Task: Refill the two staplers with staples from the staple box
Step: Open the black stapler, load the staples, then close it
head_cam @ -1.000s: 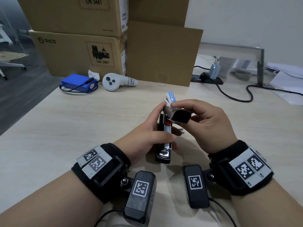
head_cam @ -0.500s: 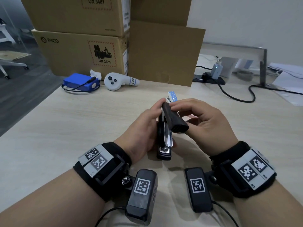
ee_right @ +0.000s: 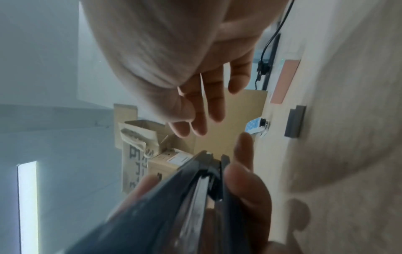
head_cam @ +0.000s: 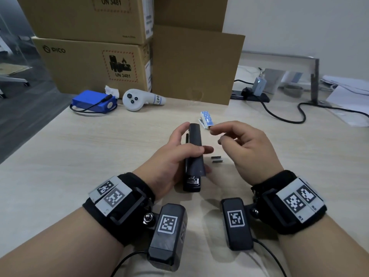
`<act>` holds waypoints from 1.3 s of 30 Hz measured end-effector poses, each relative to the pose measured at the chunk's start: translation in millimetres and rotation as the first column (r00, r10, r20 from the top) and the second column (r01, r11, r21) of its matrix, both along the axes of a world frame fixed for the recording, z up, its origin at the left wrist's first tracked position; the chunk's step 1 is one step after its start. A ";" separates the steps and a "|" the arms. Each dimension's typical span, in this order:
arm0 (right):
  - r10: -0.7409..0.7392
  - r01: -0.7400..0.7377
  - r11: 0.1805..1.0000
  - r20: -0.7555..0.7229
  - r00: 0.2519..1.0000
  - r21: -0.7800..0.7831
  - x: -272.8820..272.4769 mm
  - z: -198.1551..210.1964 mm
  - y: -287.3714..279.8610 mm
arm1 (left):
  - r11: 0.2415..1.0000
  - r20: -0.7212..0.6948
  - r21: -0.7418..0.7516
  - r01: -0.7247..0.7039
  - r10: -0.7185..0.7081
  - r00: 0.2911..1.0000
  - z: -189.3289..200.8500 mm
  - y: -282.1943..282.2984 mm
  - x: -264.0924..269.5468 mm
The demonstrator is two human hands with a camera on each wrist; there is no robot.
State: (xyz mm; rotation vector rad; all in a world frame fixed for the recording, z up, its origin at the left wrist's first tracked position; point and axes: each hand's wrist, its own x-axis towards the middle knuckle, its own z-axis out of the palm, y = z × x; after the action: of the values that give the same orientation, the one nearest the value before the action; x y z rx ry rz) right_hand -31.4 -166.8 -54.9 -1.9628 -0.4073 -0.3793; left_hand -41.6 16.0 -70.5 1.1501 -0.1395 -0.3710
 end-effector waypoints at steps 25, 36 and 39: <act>-0.147 0.138 0.989 -0.367 0.919 -0.051 21.4 -19.9 -15.7 | 0.849 0.244 0.436 -0.300 0.209 0.947 -6.7 8.7 3.7; -0.154 0.055 0.962 -0.370 0.916 -0.266 21.4 -20.3 -14.7 | 0.708 0.276 0.561 -0.428 0.328 0.904 -4.5 21.7 7.4; -0.147 0.017 0.945 -0.378 0.914 -0.327 20.2 -21.1 -14.7 | 0.692 0.259 0.559 -0.456 0.377 0.889 -1.7 21.2 8.9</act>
State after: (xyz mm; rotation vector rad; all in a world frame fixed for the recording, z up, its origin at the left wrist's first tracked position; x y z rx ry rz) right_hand -11.2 -181.5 -75.9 -2.3119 -0.1224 0.0471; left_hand -32.7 37.2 -72.2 1.8059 0.1549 0.0895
